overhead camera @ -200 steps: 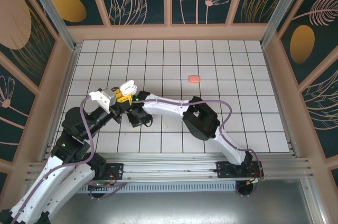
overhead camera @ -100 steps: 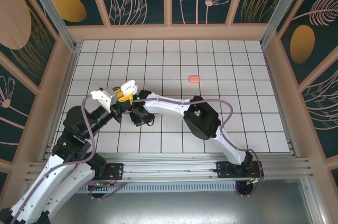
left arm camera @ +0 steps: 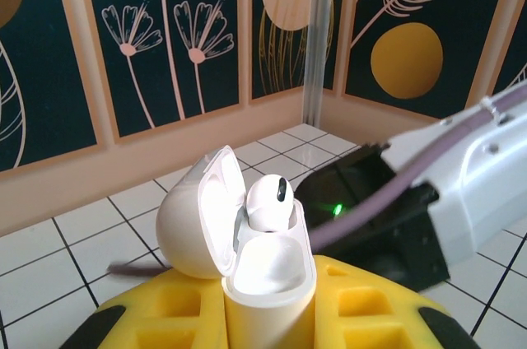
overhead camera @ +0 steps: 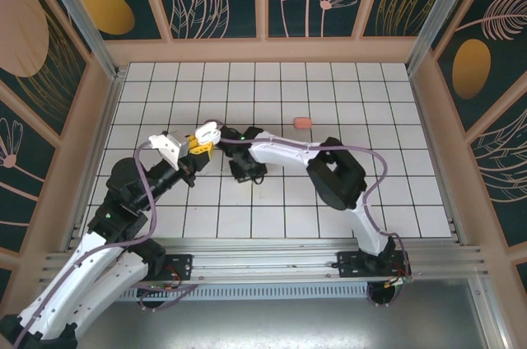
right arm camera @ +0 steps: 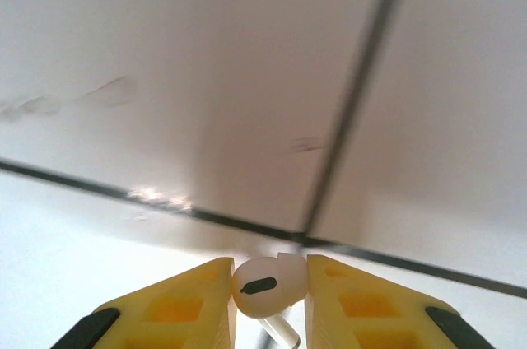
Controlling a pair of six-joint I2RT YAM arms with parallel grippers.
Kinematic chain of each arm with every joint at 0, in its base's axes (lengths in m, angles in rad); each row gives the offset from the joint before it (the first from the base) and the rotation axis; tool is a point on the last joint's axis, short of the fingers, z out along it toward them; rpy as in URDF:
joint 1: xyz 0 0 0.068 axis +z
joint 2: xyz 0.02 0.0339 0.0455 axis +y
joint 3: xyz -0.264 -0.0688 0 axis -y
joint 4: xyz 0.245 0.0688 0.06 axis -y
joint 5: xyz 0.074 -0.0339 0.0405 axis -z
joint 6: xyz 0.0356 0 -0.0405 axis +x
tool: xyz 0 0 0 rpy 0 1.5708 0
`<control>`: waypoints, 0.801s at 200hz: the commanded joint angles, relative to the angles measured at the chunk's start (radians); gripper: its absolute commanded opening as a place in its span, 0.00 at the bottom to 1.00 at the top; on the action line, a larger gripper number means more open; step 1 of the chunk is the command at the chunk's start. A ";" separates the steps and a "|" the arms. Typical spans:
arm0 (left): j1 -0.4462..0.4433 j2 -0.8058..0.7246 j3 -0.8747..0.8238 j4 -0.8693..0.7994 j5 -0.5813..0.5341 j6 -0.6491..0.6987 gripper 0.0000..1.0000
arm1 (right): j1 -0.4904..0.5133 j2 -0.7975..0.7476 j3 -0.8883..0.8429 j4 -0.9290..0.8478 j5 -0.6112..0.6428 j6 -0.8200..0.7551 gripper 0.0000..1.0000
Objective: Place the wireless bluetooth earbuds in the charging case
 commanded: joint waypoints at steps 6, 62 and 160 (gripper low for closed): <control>-0.002 0.021 -0.021 0.112 0.036 -0.024 0.05 | -0.064 -0.161 -0.080 0.034 0.070 -0.010 0.25; -0.002 0.153 -0.046 0.281 0.109 -0.054 0.03 | -0.167 -0.406 -0.182 0.076 0.128 -0.023 0.25; -0.007 0.488 -0.012 0.641 0.169 -0.116 0.01 | -0.188 -0.728 -0.171 0.182 0.115 -0.074 0.26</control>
